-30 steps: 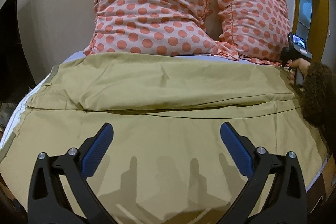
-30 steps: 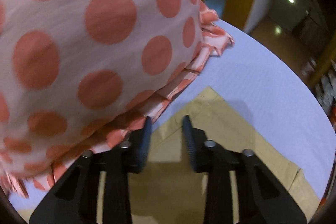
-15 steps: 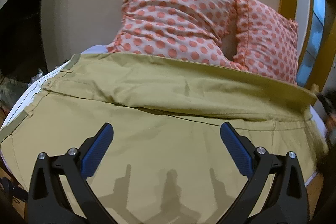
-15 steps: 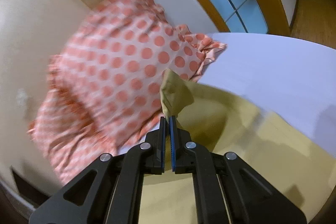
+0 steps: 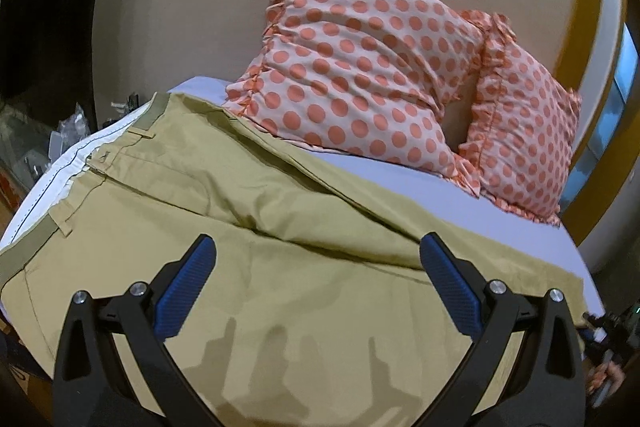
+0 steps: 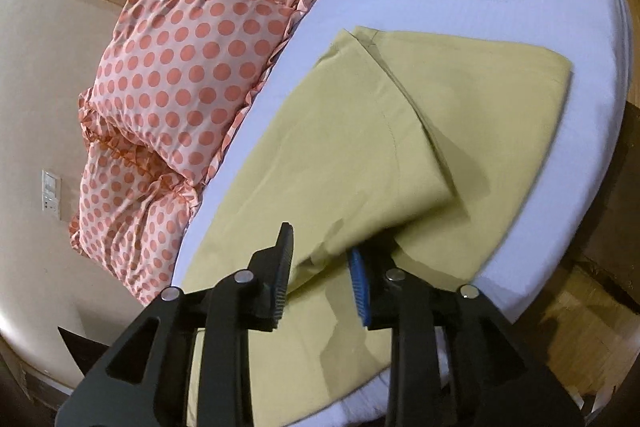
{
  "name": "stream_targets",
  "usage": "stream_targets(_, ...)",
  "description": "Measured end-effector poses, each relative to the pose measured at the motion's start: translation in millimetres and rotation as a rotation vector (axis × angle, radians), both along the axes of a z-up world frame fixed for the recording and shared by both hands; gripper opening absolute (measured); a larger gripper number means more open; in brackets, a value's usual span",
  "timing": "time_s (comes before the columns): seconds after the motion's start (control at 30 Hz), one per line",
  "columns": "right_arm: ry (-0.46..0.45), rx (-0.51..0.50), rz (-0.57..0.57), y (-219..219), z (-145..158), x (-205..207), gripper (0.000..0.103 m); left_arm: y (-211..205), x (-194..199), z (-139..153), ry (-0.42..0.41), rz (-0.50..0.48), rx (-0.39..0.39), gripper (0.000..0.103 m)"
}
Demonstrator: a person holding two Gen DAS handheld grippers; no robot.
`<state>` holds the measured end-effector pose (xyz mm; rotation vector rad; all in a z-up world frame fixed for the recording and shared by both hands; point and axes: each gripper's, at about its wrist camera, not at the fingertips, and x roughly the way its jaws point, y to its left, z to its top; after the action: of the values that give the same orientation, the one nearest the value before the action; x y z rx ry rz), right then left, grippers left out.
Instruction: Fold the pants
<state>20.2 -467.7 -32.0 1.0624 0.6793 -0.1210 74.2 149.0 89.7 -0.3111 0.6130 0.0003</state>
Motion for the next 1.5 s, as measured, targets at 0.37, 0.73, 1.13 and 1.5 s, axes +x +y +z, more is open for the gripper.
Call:
stream_targets(0.37, -0.173, -0.068, -0.041, -9, 18, 6, 0.002, 36, 140, -16, 0.244, 0.050, -0.057, 0.092)
stream_targets(0.73, -0.245, -0.044, -0.049, -19, 28, 15, 0.002, 71, 203, -55, 0.348, 0.151, -0.192, 0.004)
stream_targets(1.13, -0.241, -0.098, -0.122, -42, 33, -46, 0.002, 60, -69, -31, 0.181, 0.071, -0.069, 0.004)
stream_targets(1.5, -0.131, -0.241, -0.191, -53, 26, -78, 0.065, 53, -123, -70, 0.147, 0.076, -0.066, 0.014)
